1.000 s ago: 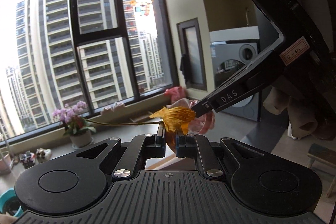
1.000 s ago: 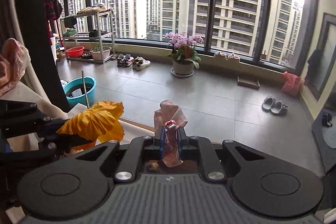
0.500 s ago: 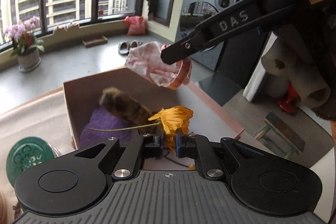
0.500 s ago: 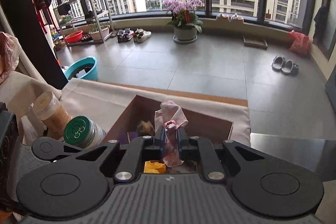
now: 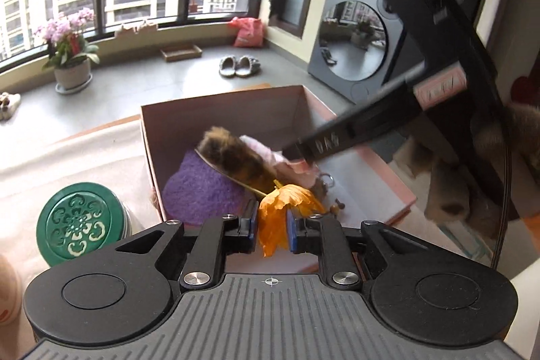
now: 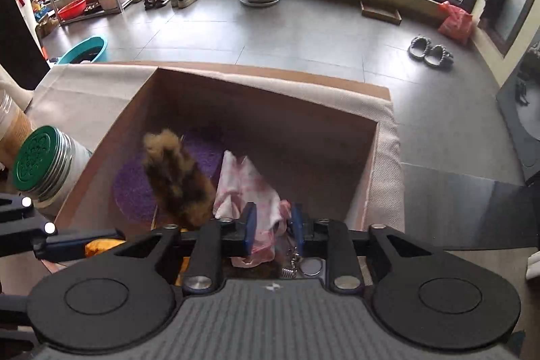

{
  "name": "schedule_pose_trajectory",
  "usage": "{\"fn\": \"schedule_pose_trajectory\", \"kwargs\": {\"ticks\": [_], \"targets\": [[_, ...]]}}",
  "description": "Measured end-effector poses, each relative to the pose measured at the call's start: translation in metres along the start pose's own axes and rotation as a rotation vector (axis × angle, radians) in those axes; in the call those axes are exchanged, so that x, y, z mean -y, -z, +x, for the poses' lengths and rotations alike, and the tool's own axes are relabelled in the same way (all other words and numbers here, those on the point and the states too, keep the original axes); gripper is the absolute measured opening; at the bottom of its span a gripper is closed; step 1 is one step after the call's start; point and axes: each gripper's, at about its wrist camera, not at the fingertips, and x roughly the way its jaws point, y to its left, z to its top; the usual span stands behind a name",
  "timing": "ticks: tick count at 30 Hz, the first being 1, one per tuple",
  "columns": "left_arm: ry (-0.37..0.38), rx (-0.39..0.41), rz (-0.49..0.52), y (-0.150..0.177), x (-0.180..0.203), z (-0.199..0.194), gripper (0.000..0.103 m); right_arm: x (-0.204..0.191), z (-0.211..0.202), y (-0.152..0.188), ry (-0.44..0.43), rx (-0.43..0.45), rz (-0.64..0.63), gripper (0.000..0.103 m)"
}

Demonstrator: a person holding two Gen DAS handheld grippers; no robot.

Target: Organize soft objects

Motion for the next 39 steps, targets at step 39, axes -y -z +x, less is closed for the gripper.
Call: {"fn": "schedule_pose_trajectory", "kwargs": {"ticks": [39], "targets": [[-0.589,0.23,-0.204,0.119,-0.08,-0.153,0.02,-0.141,-0.075,0.017,-0.096,0.274,-0.281,0.069]]}}
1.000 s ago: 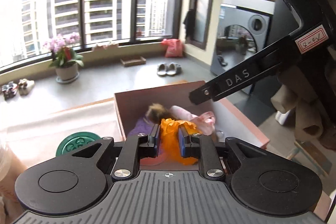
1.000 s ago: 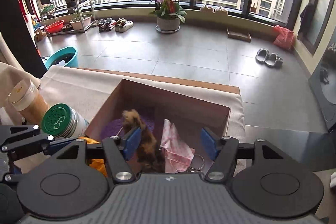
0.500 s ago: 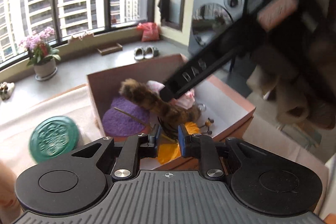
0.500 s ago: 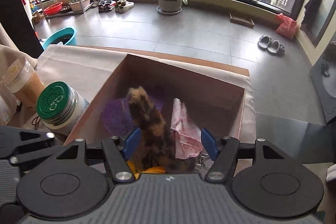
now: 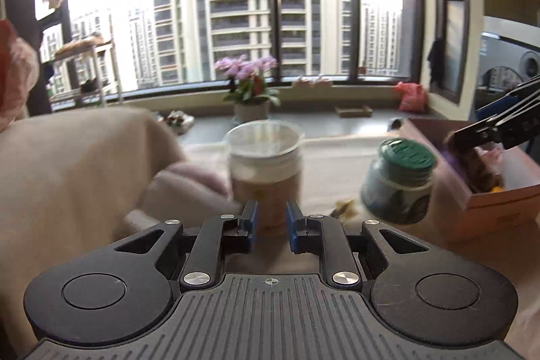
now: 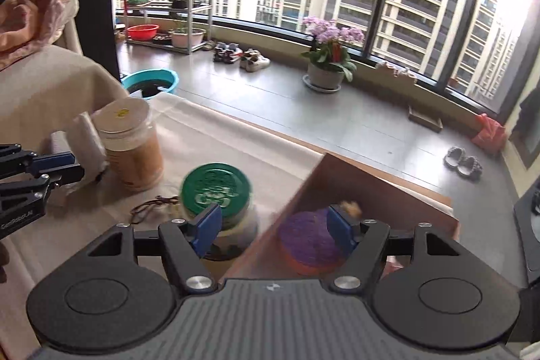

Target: Organize soft objects

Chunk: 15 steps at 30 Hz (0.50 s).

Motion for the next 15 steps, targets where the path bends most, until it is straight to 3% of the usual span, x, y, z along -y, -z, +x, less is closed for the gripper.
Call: {"fn": "schedule_pose_trajectory", "kwargs": {"ticks": [6,11,15], "targets": [[0.01,-0.218,-0.13,0.026,-0.05,-0.009,0.02,-0.085,0.026,-0.008,-0.132,0.047,-0.141,0.069],[0.078,-0.275,-0.125,0.055,-0.053,-0.021,0.02,-0.153,0.06,-0.021,-0.317,-0.015,-0.158,0.066],[0.111,-0.277,-0.148,0.058,-0.06,-0.024,0.02,-0.193,0.096,-0.039,-0.394,-0.101,-0.153,0.066]]}}
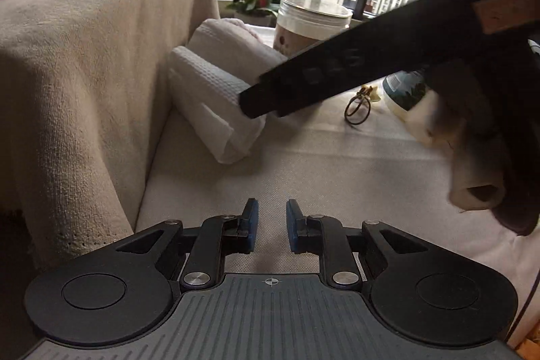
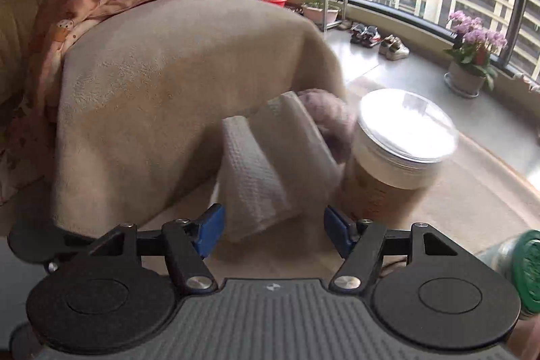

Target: Organize soft objects

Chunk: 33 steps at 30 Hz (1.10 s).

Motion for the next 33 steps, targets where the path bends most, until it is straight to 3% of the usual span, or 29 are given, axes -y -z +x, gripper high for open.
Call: {"fn": "schedule_pose_trajectory", "kwargs": {"ticks": [4,5,6,8,15,19,22,25,28,29,30,31,32,33], "targets": [[0.01,0.008,-0.01,0.0,-0.002,-0.002,0.02,-0.015,0.035,-0.007,0.025,-0.041,-0.019,0.065],[0.014,0.01,-0.012,0.0,-0.003,-0.003,0.02,-0.018,0.038,-0.005,0.039,-0.044,-0.034,0.055],[0.017,0.012,-0.015,-0.001,-0.004,-0.003,0.02,-0.018,0.04,-0.005,0.04,-0.053,-0.041,0.033],[0.027,0.019,-0.019,-0.001,-0.005,-0.006,0.02,-0.013,0.035,-0.004,0.03,-0.069,-0.018,0.014],[0.062,0.05,-0.019,-0.001,-0.003,-0.01,0.02,0.025,-0.014,0.03,0.056,-0.046,0.117,0.008],[0.079,0.065,-0.058,-0.005,-0.006,-0.004,0.02,0.041,-0.032,0.058,0.055,-0.084,0.178,0.008],[0.114,0.087,-0.098,-0.012,-0.007,-0.005,0.02,0.048,-0.039,0.081,0.007,-0.117,0.224,0.008],[0.138,0.115,-0.128,-0.026,-0.004,0.001,0.02,0.043,-0.041,0.095,-0.015,-0.12,0.208,0.008],[0.114,0.142,-0.138,-0.037,0.0,0.005,0.02,0.036,-0.047,0.098,0.027,-0.075,0.143,0.009],[0.104,0.152,-0.138,-0.04,0.001,0.006,0.02,0.035,-0.049,0.098,0.04,-0.057,0.124,0.013],[0.078,0.158,-0.124,-0.042,0.002,0.007,0.02,0.034,-0.051,0.096,0.046,-0.042,0.11,0.032],[0.041,0.162,-0.101,-0.042,0.004,0.005,0.02,0.033,-0.052,0.091,0.048,-0.023,0.099,0.041],[-0.004,0.163,-0.074,-0.045,0.005,0.006,0.02,0.033,-0.053,0.089,0.048,-0.001,0.092,0.068],[-0.034,0.163,-0.055,-0.045,0.006,0.005,0.02,0.034,-0.052,0.084,0.05,0.03,0.082,0.08]]}}
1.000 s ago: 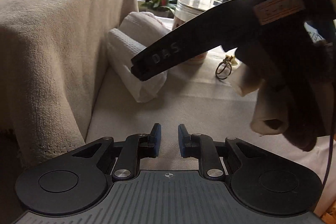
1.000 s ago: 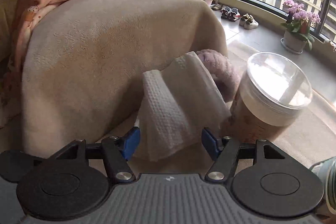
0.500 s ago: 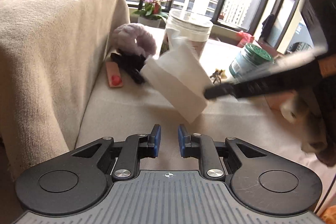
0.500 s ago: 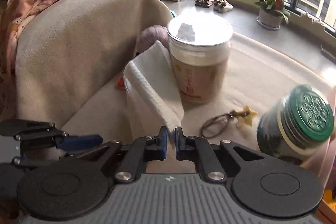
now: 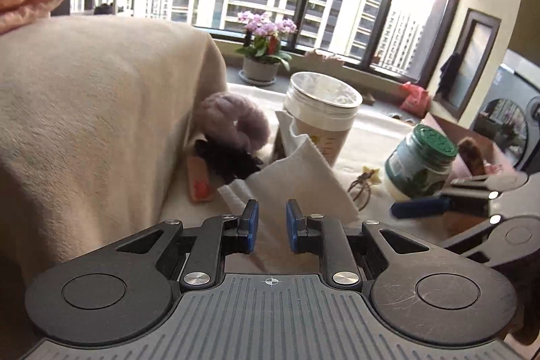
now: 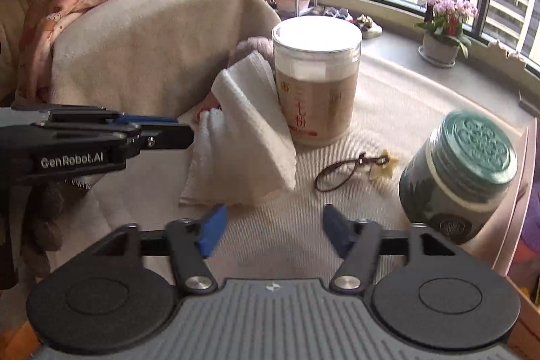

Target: Organize soft objects

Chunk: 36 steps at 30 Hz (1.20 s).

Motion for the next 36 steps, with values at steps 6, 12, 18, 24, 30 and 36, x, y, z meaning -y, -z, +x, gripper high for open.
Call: {"fn": "schedule_pose_trajectory", "kwargs": {"ticks": [6,12,18,24,30,36], "targets": [[-0.056,0.0,0.004,-0.002,-0.009,-0.003,0.02,-0.017,0.045,-0.032,0.009,0.041,-0.079,0.08],[-0.083,0.003,0.026,-0.002,-0.007,0.009,0.02,-0.005,0.054,-0.028,-0.126,-0.012,0.029,0.011],[-0.205,0.079,0.057,-0.003,0.001,0.033,0.02,0.029,0.017,0.002,-0.168,-0.007,0.191,0.009],[-0.345,0.027,0.067,-0.01,0.001,0.065,0.02,0.039,0.008,0.029,-0.143,0.035,0.201,0.009],[-0.365,0.004,0.051,-0.011,-0.002,0.083,0.02,0.042,0.008,0.037,-0.157,0.074,0.181,0.009],[-0.354,0.014,0.066,-0.009,-0.002,0.079,0.02,0.044,0.006,0.04,-0.16,0.087,0.189,0.02]]}}
